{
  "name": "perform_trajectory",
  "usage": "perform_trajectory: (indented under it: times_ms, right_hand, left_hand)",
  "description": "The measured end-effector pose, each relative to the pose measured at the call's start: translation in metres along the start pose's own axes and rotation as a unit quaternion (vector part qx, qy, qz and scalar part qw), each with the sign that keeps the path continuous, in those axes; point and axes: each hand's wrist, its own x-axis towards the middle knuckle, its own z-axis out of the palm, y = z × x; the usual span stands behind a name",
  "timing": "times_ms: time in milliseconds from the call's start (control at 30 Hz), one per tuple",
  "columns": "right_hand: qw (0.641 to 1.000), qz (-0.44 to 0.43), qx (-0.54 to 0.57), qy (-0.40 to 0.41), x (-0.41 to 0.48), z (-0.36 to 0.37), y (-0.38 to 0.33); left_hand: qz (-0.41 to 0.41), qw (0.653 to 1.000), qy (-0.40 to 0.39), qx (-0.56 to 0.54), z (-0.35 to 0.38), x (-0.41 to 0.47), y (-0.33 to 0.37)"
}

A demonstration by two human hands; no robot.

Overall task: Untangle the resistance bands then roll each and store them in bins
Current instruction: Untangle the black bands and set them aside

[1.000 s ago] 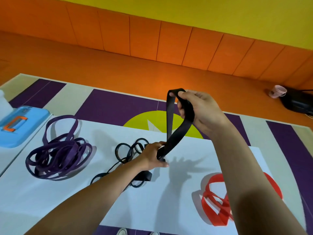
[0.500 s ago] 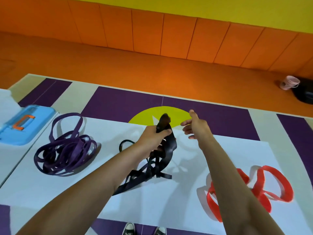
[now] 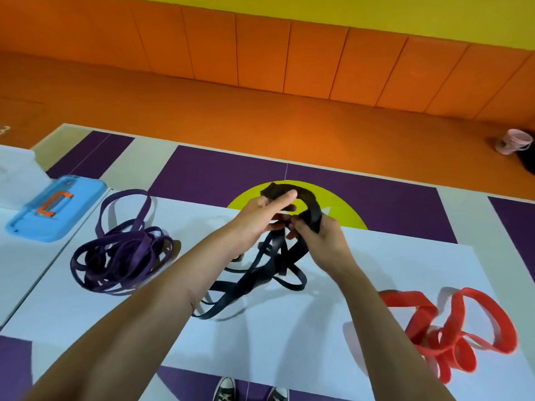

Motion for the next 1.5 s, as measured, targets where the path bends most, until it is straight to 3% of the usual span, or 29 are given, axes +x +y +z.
perform_trajectory:
  times_ms: [100,200,333,467,567,667,767,867,933,1000,1100,1167,1300,1433,1500]
  right_hand:
    - [0.999,0.021,-0.017,0.026,0.012,-0.005,-0.022]
    - [0.991,0.096,0.065,0.06,0.017,0.0,-0.03]
    - [0.971,0.149,0.161,0.098,0.015,-0.001,-0.034]
    - [0.98,0.145,0.092,0.098,0.02,-0.015,-0.037]
    - [0.987,0.133,-0.011,0.091,0.021,-0.025,-0.041]
    - [0.982,0.14,-0.027,0.122,0.025,-0.04,-0.047]
    - [0.987,0.137,0.061,0.052,0.026,-0.048,-0.067]
    - [0.968,0.129,0.213,-0.026,0.02,-0.044,-0.091]
    - [0.947,0.131,0.289,-0.053,0.017,-0.038,-0.107]
    - [0.925,0.137,0.349,-0.059,0.017,-0.032,-0.124]
    - [0.914,0.137,0.381,-0.031,0.023,-0.028,-0.138]
    - [0.926,0.148,0.347,-0.01,0.029,-0.032,-0.137]
    - [0.967,0.21,0.139,0.042,0.038,-0.048,-0.11]
    - [0.962,0.27,-0.048,0.005,0.032,-0.054,-0.073]
    - [0.953,0.262,-0.144,0.048,0.032,-0.053,-0.055]
  left_hand:
    - [0.028,0.99,-0.049,0.13,-0.011,-0.013,-0.031]
    - [0.098,0.938,-0.061,0.328,-0.006,-0.027,-0.081]
    - [0.157,0.883,0.038,0.44,-0.008,-0.021,-0.125]
    - [0.077,0.888,0.061,0.449,-0.027,-0.028,-0.135]
    - [0.085,0.883,0.058,0.458,-0.037,-0.031,-0.129]
    - [0.089,0.899,0.083,0.421,-0.043,-0.025,-0.118]
    - [0.054,0.916,0.079,0.39,-0.061,-0.026,-0.105]
    - [0.035,0.89,-0.009,0.455,-0.067,-0.032,-0.081]
    - [0.064,0.909,-0.069,0.406,-0.045,-0.039,-0.06]
    - [0.075,0.936,-0.095,0.331,-0.021,-0.04,-0.05]
    - [0.075,0.948,-0.086,0.298,-0.005,-0.035,-0.05]
    - [0.083,0.961,-0.064,0.256,-0.008,-0.037,-0.046]
    - [0.123,0.975,-0.019,0.185,-0.018,-0.048,-0.013]
    - [0.183,0.959,-0.005,0.215,-0.017,-0.058,0.027]
    - [0.202,0.953,-0.016,0.225,-0.018,-0.063,0.043]
